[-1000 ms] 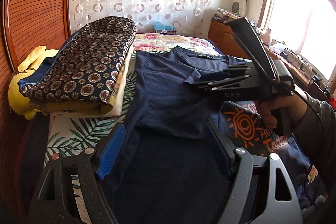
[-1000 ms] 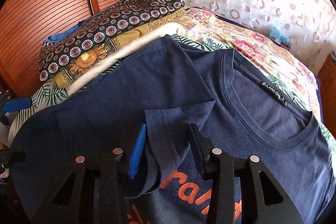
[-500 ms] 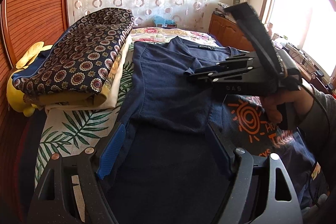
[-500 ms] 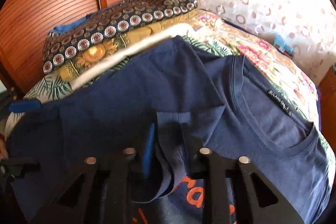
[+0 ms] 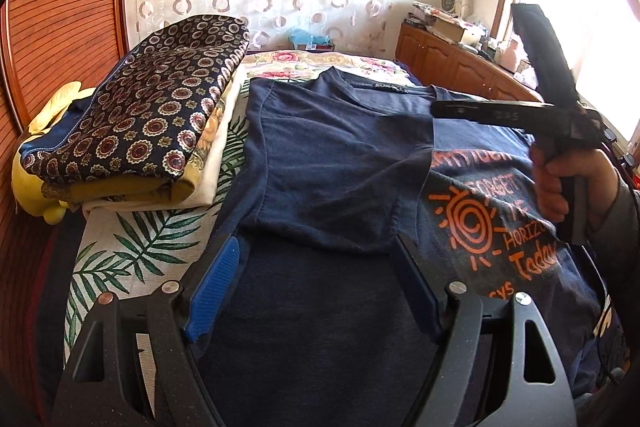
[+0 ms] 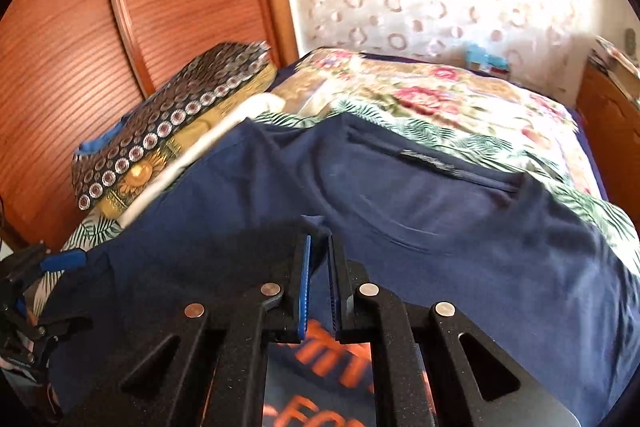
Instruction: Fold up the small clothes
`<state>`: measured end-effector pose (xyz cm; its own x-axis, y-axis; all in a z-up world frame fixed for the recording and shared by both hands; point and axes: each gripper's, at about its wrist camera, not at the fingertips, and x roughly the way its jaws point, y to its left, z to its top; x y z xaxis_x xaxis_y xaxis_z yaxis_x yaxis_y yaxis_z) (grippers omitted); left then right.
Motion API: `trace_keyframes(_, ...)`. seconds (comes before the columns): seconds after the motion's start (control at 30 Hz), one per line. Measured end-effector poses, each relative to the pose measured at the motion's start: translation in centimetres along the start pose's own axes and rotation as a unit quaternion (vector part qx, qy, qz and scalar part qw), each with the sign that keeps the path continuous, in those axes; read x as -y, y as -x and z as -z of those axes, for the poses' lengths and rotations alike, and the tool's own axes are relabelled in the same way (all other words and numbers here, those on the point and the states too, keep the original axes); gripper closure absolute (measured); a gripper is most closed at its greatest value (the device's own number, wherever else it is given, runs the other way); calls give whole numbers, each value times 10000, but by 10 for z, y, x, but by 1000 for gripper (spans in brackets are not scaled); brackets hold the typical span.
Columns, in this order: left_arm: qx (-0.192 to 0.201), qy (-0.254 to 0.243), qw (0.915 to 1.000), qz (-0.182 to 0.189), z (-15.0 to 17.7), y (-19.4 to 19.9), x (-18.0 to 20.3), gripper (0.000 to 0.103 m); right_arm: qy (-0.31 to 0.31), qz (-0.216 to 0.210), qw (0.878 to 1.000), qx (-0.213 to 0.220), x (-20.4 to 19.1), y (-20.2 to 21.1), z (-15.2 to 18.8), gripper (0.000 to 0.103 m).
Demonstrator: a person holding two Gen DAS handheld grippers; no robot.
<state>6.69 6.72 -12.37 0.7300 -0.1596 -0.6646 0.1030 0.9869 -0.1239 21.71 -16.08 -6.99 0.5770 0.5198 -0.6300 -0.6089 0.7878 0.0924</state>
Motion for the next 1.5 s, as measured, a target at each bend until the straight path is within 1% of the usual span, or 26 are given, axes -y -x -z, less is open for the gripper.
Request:
trace_keyframes(0.1,13,-41,10000,31,-1,1,5,24,23,87,10000,43,-1,16,12,94)
trace_keyframes(0.27,0,-120,9999,45,-5,0,13,24,36,350,9994,-51,5,44,33,94)
trace_keyframes(0.37,12,-168,9998,56,-6,0,19,24,-7,472,9989,-21,13,69,48,94)
trace_keyframes(0.5,16,-242,9996,128,-8,-3,29,24,-185,824,9964,11,22,99,69,94)
trace_keyframes(0.53,16,-269,9995,141,-9,-4,32,24,-311,843,9960,-13,27,108,76,93)
trace_keyframes(0.6,17,-338,9993,176,-9,-4,37,24,-532,839,9951,-7,34,124,90,84)
trace_keyframes(0.67,5,-394,9990,217,-10,-5,43,24,-551,1067,9928,55,38,137,99,80)
trace_keyframes(0.77,2,-463,9985,289,-12,-7,51,24,-688,1328,9887,76,45,158,111,60)
trace_keyframes(0.87,-46,-548,9979,336,-12,-10,59,24,-878,1597,9832,62,56,171,118,60)
trace_keyframes(0.93,-106,-600,9975,369,-13,-15,65,24,-1029,1822,9779,-2,68,176,126,60)
trace_keyframes(1.03,-215,-693,9965,410,-15,-23,72,24,-1240,2028,9713,-99,88,180,133,60)
trace_keyframes(1.07,-241,-752,9961,392,-16,-26,76,24,-1328,2047,9696,-163,91,176,126,60)
trace_keyframes(1.13,-319,-836,9953,383,-21,-33,81,24,-1512,2006,9675,-275,99,174,129,60)
trace_keyframes(1.27,-485,-911,9934,505,-30,-48,89,24,-1695,1905,9662,-379,98,167,129,60)
trace_keyframes(1.33,-556,-963,9924,531,-33,-54,93,24,-1771,1848,9659,-384,95,169,130,60)
trace_keyframes(1.4,-649,-959,9916,575,-35,-60,96,24,-1842,1816,9651,-411,102,185,134,60)
trace_keyframes(1.43,-700,-938,9912,617,-36,-63,96,24,-1860,1776,9655,-409,99,185,136,60)
trace_keyframes(1.5,-752,-928,9908,642,-37,-68,97,24,-1916,1687,9660,-416,112,194,133,60)
